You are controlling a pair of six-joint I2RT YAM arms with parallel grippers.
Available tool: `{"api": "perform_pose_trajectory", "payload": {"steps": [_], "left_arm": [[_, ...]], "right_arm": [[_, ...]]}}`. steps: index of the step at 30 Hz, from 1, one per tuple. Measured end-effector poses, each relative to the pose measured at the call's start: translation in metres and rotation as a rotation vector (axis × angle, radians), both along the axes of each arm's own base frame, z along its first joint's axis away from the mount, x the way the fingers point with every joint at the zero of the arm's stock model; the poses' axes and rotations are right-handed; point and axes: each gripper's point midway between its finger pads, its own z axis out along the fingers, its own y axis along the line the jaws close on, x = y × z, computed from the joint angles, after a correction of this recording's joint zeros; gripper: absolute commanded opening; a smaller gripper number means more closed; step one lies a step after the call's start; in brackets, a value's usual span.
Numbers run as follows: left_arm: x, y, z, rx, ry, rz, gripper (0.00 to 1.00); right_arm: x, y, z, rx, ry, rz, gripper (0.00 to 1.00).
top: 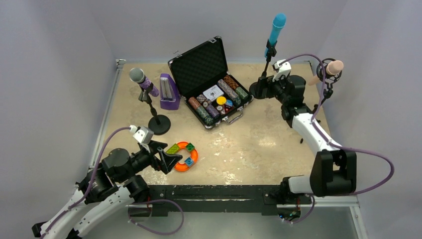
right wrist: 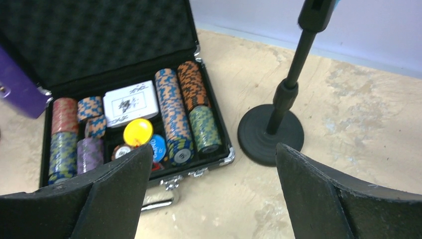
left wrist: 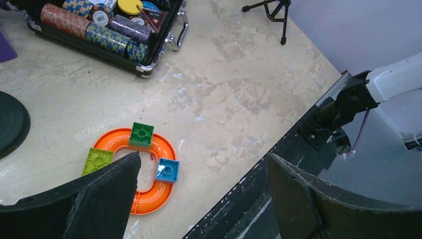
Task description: Attach the microphones to the stand
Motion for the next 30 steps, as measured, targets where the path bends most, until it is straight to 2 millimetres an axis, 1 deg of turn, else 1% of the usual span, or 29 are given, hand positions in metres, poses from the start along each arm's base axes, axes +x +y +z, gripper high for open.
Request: {"api": "perform_pose_trajectory", "payload": {"steps": [11,14,20,23,30], "left_arm": [[0.001,0.004,-0.006,0.022,0.013,0.02,0.99],[0.003,0.005,-0.006,0.023,0.011,0.028,0.99],[0.006,0.007,-0.007,0.032,0.011,0.049,0.99],[0.01,0.01,-0.007,0.04,0.006,0.075,1.0],[0.024,0.016,-0.003,0.072,-0.041,0.137,1.0]], "right_arm": [[-0.062,0.008,-0.004,-0.041,0.044,0.117,0.99],[-0.081,0.007,-0.002,-0.078,0.037,0.14,0.99],[-0.115,0.004,0.012,-0.167,-0.006,0.199,0.99],[-0.132,0.004,0.012,-0.202,0.011,0.229,0.99],[-0.159,0.003,0.016,-0.219,0.087,0.266,0.99]]}}
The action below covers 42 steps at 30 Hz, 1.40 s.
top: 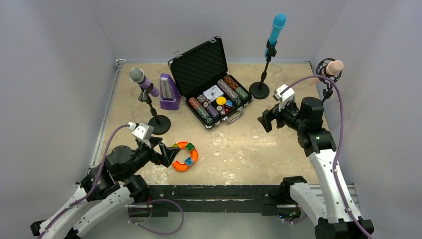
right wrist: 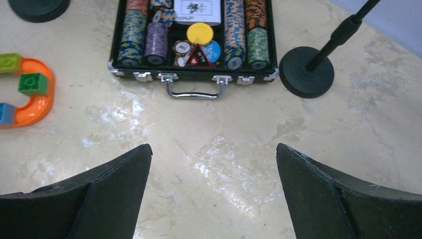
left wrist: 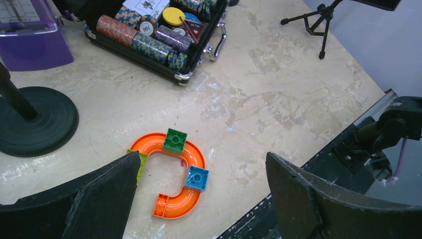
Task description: Attach the microphones to the stand
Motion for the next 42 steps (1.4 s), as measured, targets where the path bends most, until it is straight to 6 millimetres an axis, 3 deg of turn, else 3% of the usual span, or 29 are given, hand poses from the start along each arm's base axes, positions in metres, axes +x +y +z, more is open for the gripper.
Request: {"api": "perform_pose_trajectory", "payload": {"steps": [9,20,42], "left_arm": [[0.03,-0.004,0.01,0.167,-0.028,0.058,1.0],[0.067,0.012,0.024,0.211,0.008,0.201,1.0],[0.045,0.015,0.047,0.098,-0.04,0.155,1.0]], "right_arm": [[-0.044,0.007,0.02,0.011,-0.06,0.087,0.99],[-0.06,0.008,0.029,0.047,-0.076,0.077,0.99],[-0.072,0.013,0.042,0.098,-0.094,0.119,0.99]]}}
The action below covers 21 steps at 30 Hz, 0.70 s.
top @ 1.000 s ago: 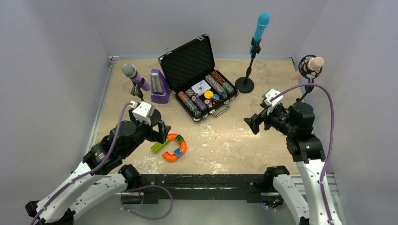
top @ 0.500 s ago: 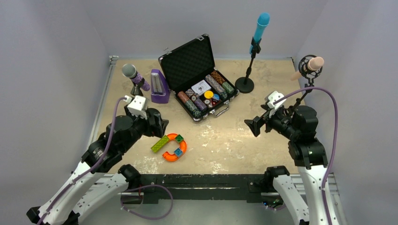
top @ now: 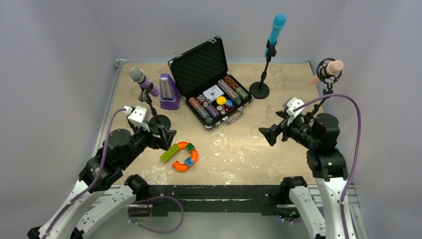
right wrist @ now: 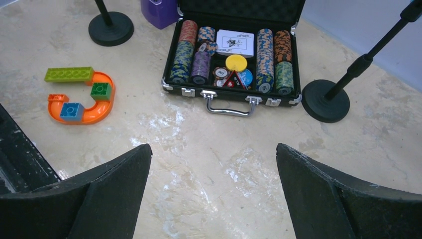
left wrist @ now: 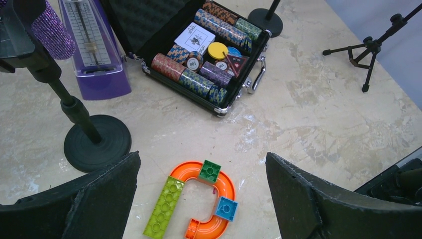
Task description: Attach the microphones to the stand
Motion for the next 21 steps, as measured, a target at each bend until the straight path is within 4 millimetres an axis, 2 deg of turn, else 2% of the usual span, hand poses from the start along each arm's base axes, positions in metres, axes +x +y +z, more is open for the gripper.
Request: {"api": "perform_pose_trajectory", "payload": {"steps": [21], "left_arm": [[-0.011,0.009,-0.001,-0.008,-0.003,0.0,1.0]], "right_arm": [[0.006,-0.003,0.001,0.096,0.025,-0.059,0.99]]}}
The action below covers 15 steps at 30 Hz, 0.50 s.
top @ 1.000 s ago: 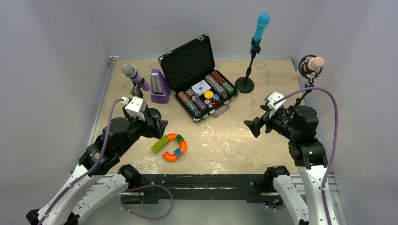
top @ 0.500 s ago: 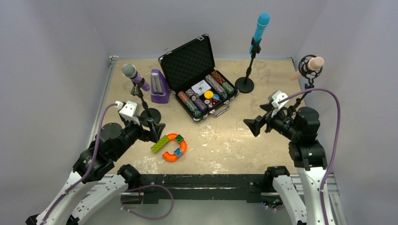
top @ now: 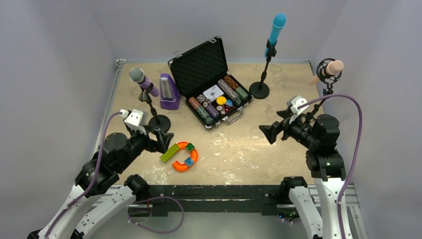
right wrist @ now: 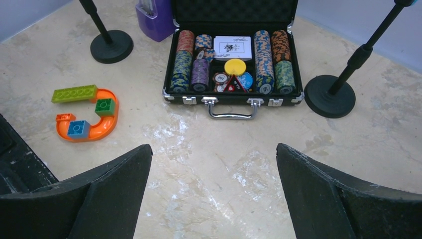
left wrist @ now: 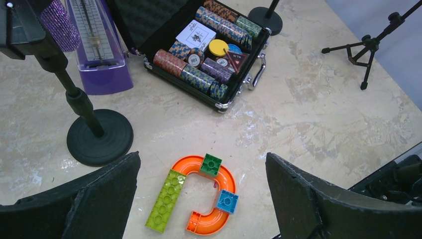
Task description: Attach the microphones to the stand
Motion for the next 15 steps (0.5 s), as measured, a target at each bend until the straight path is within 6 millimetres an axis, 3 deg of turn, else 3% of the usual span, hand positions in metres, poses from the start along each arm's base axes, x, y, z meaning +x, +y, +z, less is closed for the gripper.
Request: {"api": "perform_pose_trajectory", "payload": {"steps": [15], "left_arm": [[-0.0028,0.0008,0.0034,-0.024,-0.007,0.001,1.0]], "right_arm": [[-0.0022,0.0016,0.0043,0.025,-0.008,0.007,0.99]]}}
